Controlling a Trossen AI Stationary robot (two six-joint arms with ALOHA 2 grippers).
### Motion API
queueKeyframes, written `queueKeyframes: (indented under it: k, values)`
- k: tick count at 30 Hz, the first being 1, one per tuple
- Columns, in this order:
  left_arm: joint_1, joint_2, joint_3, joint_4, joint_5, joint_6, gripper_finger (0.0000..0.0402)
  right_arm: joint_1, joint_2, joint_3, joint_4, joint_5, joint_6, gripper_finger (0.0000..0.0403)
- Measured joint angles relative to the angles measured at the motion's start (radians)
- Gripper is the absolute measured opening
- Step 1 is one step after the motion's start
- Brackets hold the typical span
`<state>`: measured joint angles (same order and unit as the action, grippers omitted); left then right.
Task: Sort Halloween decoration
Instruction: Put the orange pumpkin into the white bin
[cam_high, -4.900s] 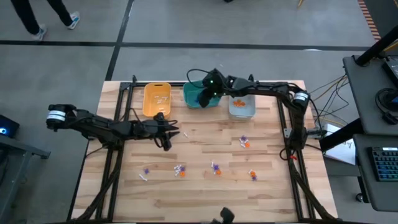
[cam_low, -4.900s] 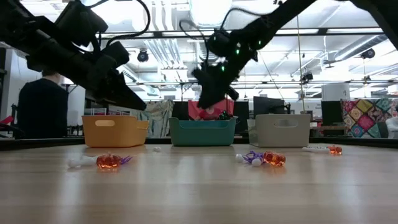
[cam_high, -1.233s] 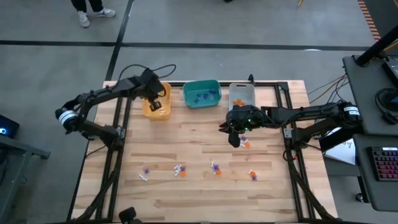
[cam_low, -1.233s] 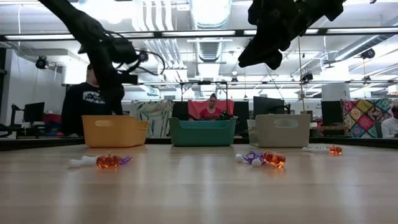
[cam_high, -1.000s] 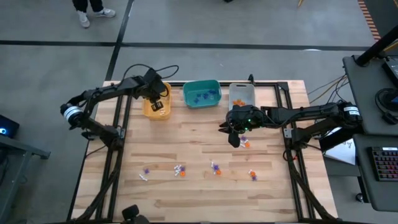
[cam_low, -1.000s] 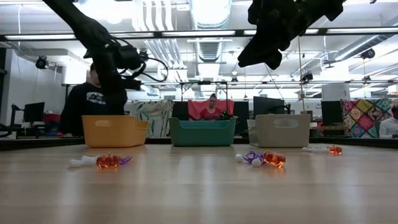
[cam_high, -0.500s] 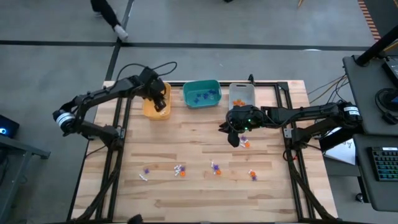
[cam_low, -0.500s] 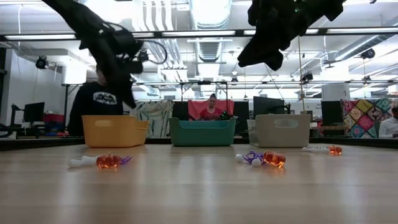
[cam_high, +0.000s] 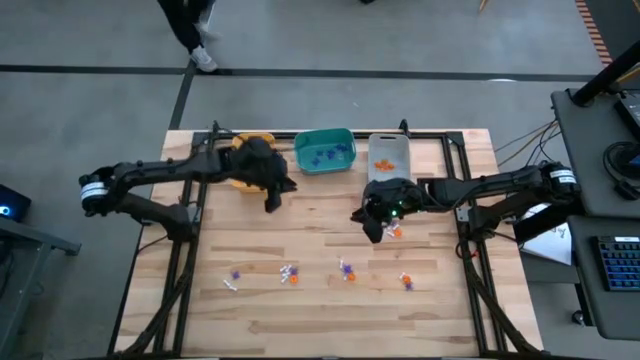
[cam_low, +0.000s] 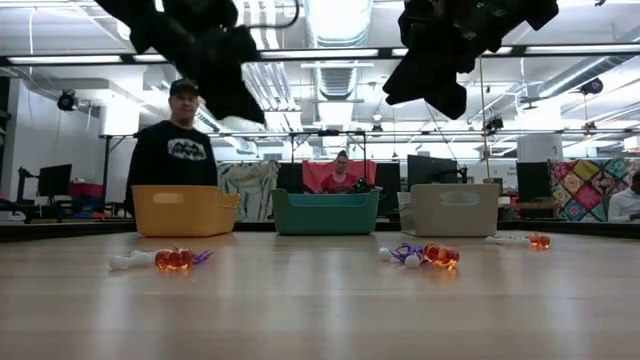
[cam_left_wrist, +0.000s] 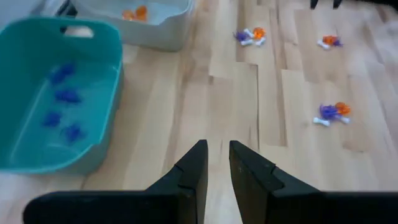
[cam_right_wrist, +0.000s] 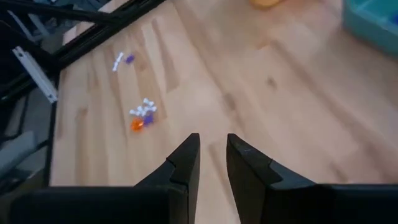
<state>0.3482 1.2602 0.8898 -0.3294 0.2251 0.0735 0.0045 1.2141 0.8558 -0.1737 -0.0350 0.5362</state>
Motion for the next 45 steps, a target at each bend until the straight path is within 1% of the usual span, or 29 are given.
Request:
queueKeyframes:
  k: [2, 4, 7, 11, 14, 16, 18, 21, 23, 25, 27, 30, 34, 38, 45]
  values:
    - [-0.064, 0.001, 0.000, 0.022, -0.084, -0.008, 0.0049, 0.019, 0.015, 0.000, -0.008, -0.013, 0.038, 0.0068]
    - [-0.120, 0.000, 0.000, 0.038, -0.169, -0.017, 0.0049, 0.037, 0.031, 0.000, -0.009, -0.056, 0.084, 0.0068]
    - [-0.188, 0.000, -0.001, 0.052, -0.240, -0.031, 0.0049, 0.069, 0.062, 0.000, -0.013, -0.140, 0.167, 0.0068]
    - [-0.247, 0.000, -0.001, 0.053, -0.250, -0.032, 0.0049, 0.121, 0.111, 0.000, -0.070, -0.203, 0.316, 0.0068]
    - [-0.267, 0.000, -0.001, 0.053, -0.253, -0.034, 0.0049, 0.166, 0.145, 0.000, -0.159, -0.308, 0.459, 0.0068]
    - [-0.270, 0.000, -0.001, 0.053, -0.253, -0.033, 0.0049, 0.207, 0.157, 0.000, -0.249, -0.368, 0.558, 0.0068]
    - [-0.271, 0.000, -0.002, 0.059, -0.253, -0.033, 0.0049, 0.255, 0.159, 0.010, -0.373, -0.384, 0.642, 0.0068]
    - [-0.270, 0.000, -0.002, 0.077, -0.253, -0.016, 0.0049, 0.320, 0.158, 0.048, -0.569, -0.375, 0.757, 0.0068]
    - [-0.270, 0.000, -0.002, 0.091, -0.253, -0.006, 0.0049, 0.361, 0.158, 0.079, -0.678, -0.333, 0.816, 0.0068]
    - [-0.270, 0.000, -0.002, 0.105, -0.253, -0.002, 0.0049, 0.399, 0.161, 0.101, -0.729, -0.267, 0.858, 0.0068]
    - [-0.270, 0.000, -0.002, 0.109, -0.253, -0.001, 0.0049, 0.433, 0.162, 0.106, -0.728, -0.207, 0.892, 0.0068]
    - [-0.270, 0.000, -0.002, 0.108, -0.253, 0.000, 0.0049, 0.467, 0.162, 0.106, -0.718, -0.169, 0.954, 0.0070]
    - [-0.270, 0.000, -0.002, 0.108, -0.253, 0.000, 0.0049, 0.500, 0.162, 0.105, -0.719, -0.118, 0.998, 0.0085]
    - [-0.270, 0.000, -0.002, 0.108, -0.253, 0.000, 0.0049, 0.507, 0.188, 0.101, -0.718, -0.096, 1.007, 0.0108]
    - [-0.270, 0.000, -0.002, 0.104, -0.253, 0.001, 0.0049, 0.506, 0.289, 0.101, -0.707, -0.103, 0.963, 0.0147]
